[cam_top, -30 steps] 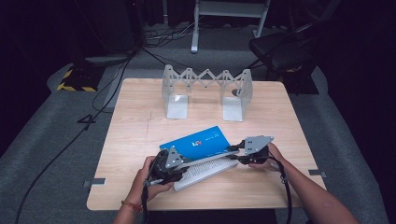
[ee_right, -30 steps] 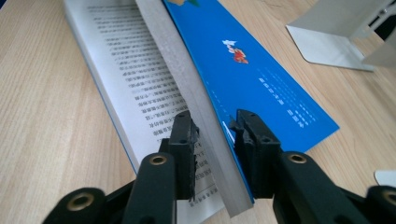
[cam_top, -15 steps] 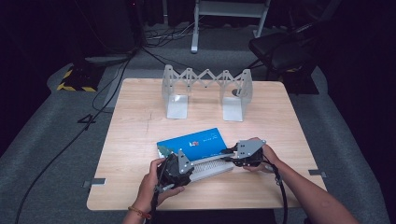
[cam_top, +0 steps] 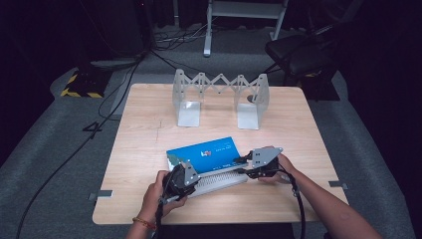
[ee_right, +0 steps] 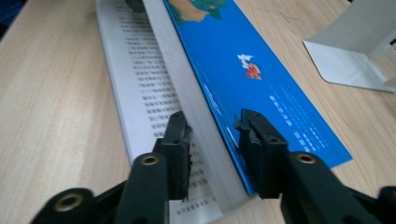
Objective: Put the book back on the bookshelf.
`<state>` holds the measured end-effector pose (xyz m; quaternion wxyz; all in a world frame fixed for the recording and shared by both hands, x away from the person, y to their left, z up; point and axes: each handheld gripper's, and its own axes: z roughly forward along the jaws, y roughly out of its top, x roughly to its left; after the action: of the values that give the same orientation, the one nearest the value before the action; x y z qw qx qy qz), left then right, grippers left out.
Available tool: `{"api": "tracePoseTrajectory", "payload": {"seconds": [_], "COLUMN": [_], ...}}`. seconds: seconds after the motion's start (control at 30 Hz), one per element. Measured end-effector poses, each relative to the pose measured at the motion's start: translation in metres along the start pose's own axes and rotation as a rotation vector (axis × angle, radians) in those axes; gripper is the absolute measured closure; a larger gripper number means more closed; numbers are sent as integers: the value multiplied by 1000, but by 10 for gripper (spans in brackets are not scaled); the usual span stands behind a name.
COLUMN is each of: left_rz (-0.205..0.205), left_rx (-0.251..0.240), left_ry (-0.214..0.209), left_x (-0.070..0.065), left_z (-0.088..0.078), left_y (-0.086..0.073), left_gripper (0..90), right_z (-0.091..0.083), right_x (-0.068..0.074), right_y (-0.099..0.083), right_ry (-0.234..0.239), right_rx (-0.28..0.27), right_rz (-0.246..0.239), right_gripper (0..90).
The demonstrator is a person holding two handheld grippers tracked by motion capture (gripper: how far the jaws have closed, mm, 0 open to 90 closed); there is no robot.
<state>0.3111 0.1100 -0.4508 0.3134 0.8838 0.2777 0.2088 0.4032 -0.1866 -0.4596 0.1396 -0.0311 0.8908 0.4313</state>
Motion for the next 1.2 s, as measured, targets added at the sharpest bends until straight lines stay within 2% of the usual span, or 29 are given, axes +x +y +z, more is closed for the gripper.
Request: {"api": "tracePoseTrajectory", "payload": {"seconds": [0.03, 0.1, 0.17, 0.27, 0.33, 0.37, 0.43, 0.5, 0.53, 0.57, 0.63, 0.7, 0.77, 0.8, 0.83, 0.87, 0.9, 0.97, 1.1, 1.13, 1.2], "left_rz": [-3, -5, -7, -30, -50, -45, -9, -6, 8, 8, -25, -43, -32, -32, -19, -12, -9, -24, -4, -4, -20], "left_rx": [-3, -10, -12, -6, -9, -2, 38, 60, 83, 80, 67, 64, 57, 57, 63, 63, 52, 39, 16, 16, -21], "left_ry": [-6, -12, -20, -17, -21, -23, 4, 33, 64, 73, 84, 99, 109, 109, 122, 144, 154, 145, 142, 142, 128], "left_x": [1, 4, 5, 7, 4, 0, -12, -23, -28, -31, -31, -30, -30, -30, -30, -30, -28, -23, -22, -22, -21], "left_z": [0, -1, -1, -3, -4, -5, -3, 3, 5, 7, 10, 12, 15, 15, 15, 15, 14, 13, 13, 13, 14], "left_y": [0, -2, -3, -2, 1, 4, 11, 17, 21, 22, 24, 24, 23, 23, 24, 25, 24, 23, 20, 20, 21], "left_gripper": [684, 685, 683, 659, 570, 521, 498, 388, 387, 381, 368, 368, 366, 386, 443, 443, 503, 624, 655, 655, 631], "right_z": [1, 1, 0, 0, -1, -1, -2, -3, -4, -5, -6, -8, -8, -8, -8, -8, -8, -8, -9, -9, -9], "right_x": [-3, -8, -7, -5, -3, -2, 2, 9, 11, 14, 16, 17, 17, 18, 18, 18, 17, 16, 16, 16, 15], "right_y": [-5, -11, -10, -6, -3, -1, 4, 9, 11, 13, 16, 19, 20, 21, 22, 22, 22, 24, 28, 29, 30], "right_ry": [-21, -10, -14, -23, -27, -28, -42, -59, -58, -60, -66, -68, -70, -73, -74, -74, -73, -76, -96, -97, -100], "right_rx": [10, -13, -23, -2, 4, 11, 30, 42, 45, 46, 42, 39, 37, 40, 41, 41, 39, 41, 47, 49, 54], "right_rz": [3, 32, 2, -26, -25, -28, -31, -31, -33, -30, -24, -14, -8, -7, -2, -2, 4, 10, 16, 17, 14], "right_gripper": [606, 620, 662, 682, 691, 694, 697, 701, 704, 707, 709, 711, 712, 712, 712, 712, 712, 711, 710, 710, 712]}}
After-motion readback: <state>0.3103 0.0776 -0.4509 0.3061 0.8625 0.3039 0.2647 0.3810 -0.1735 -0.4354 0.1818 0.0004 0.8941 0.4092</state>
